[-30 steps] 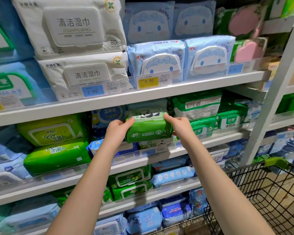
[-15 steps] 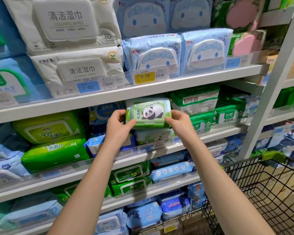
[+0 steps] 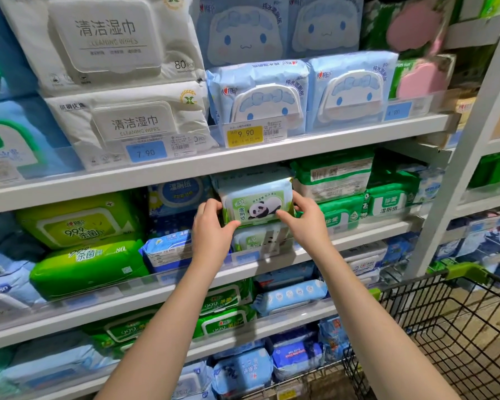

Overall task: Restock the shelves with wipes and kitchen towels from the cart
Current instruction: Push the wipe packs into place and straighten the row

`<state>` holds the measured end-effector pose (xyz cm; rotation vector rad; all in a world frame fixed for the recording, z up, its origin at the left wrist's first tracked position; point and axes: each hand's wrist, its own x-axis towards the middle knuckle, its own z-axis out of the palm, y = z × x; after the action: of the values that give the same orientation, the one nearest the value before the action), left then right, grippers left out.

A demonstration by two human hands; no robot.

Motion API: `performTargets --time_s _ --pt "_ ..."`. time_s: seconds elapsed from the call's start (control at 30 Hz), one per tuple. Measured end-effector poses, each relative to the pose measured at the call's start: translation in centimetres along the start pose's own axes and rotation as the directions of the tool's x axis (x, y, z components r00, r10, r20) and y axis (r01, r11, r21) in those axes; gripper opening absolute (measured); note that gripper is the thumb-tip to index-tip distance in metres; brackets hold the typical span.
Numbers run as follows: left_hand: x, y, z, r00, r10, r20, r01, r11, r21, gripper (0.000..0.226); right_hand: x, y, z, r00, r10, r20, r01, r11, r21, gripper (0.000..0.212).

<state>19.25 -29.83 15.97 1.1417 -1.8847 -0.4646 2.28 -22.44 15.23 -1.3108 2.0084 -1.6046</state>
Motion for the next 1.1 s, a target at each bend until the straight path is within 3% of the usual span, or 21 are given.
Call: performTargets --time_s 0.2,0.4,0.77,0.87,0.97,1.1 --pt "0.0 0.4 0.3 1.0 -0.014 -0.021 0.015 0.999 0.047 0.033 0.6 0.9 0.9 0.987 -0.039 -0.154 0.0 0.97 -0.244 0.043" --pt "-0.3 0.4 0.2 1.0 0.005 -0.029 -0.005 1.0 0.0 0.024 0.0 0.6 1.3 0.976 -0.031 -0.214 -0.026 0.965 -0.261 0.037" --pt "-0.8 2.3 0.2 0.996 -0.076 -0.044 0.072 0.993 -0.094 0.033 -1.4 -0.6 -0.3 0.988 0.009 -0.155 -0.003 0.999 0.037 0.035" --pt "-1.6 3.6 0.5 0.993 -0.011 -0.116 0.011 1.0 0.003 0.046 -1.3 -0.7 -2.2 0.983 0.007 -0.181 0.003 0.998 0.057 0.034" --pt "-2.1 4.8 1.0 0.969 0.168 -0.181 -0.145 0.98 0.133 0.043 -0.8 -0.1 -4.6 0.967 0.011 -0.253 -0.001 0.999 0.041 0.035" --pt "-2.0 7.8 3.0 0.939 0.336 -0.076 -0.324 0.937 0.131 0.027 1.0 0.8 -7.7 0.949 0.003 -0.314 -0.015 0.999 -0.036 0.039"
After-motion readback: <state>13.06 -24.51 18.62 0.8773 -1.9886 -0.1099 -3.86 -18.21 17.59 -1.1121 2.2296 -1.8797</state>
